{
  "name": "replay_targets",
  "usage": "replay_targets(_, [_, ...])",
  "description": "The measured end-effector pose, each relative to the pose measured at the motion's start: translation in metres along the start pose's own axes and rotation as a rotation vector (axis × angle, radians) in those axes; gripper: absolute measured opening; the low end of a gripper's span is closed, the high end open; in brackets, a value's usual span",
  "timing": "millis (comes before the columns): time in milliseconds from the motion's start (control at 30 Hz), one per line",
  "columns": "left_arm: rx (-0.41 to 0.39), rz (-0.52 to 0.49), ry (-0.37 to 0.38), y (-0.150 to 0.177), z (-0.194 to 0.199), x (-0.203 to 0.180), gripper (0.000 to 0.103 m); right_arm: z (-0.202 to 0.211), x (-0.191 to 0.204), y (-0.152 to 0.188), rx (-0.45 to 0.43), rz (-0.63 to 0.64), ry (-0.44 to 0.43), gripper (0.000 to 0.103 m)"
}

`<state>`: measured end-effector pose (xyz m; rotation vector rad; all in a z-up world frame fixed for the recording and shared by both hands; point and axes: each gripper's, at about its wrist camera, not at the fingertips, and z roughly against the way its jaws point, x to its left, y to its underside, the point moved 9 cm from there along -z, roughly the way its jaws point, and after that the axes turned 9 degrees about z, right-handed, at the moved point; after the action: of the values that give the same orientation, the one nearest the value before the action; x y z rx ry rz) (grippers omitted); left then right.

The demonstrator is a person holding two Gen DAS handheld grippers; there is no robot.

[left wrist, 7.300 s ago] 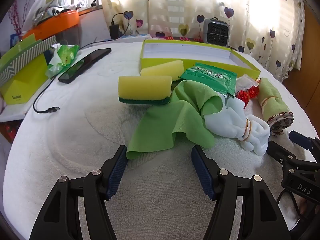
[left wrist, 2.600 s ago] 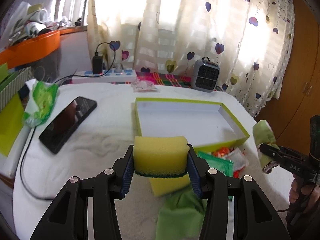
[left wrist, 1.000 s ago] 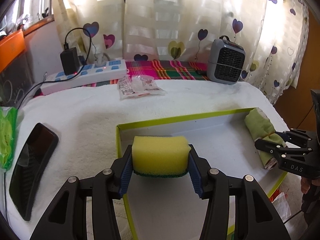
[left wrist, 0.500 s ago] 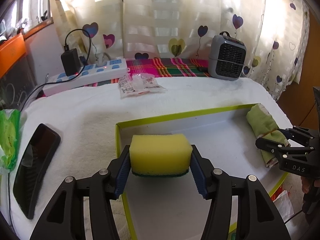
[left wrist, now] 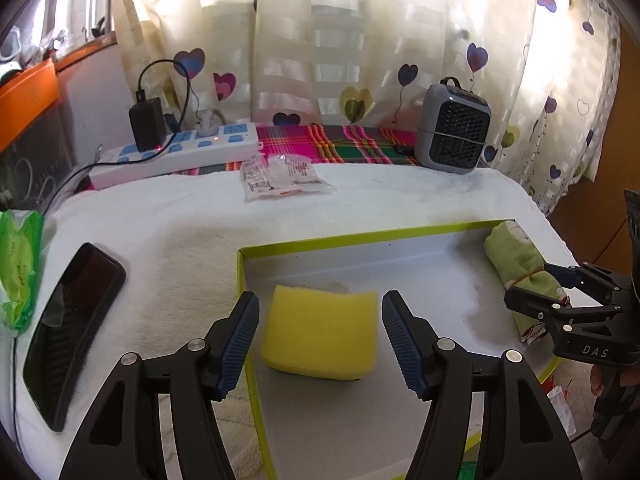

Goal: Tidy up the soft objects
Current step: 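Withdraw both open tools from the box back toward the pile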

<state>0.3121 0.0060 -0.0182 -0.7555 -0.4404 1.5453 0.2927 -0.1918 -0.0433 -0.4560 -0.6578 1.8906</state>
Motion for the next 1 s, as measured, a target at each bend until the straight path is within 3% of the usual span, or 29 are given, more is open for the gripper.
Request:
replay_targets(400, [-0.013, 0.014, -0.016, 0.003, 0.022, 0.007, 0.064, 0.016, -0.006, 0.002, -0.043, -0.035, 0.009, 0.071])
replay_targets(1000, [-0.032, 0.038, -0.01, 0.042, 0.079, 0.016, 0.064, 0.069, 0.015, 0.034, -0.117, -0.06, 0.007, 0.071])
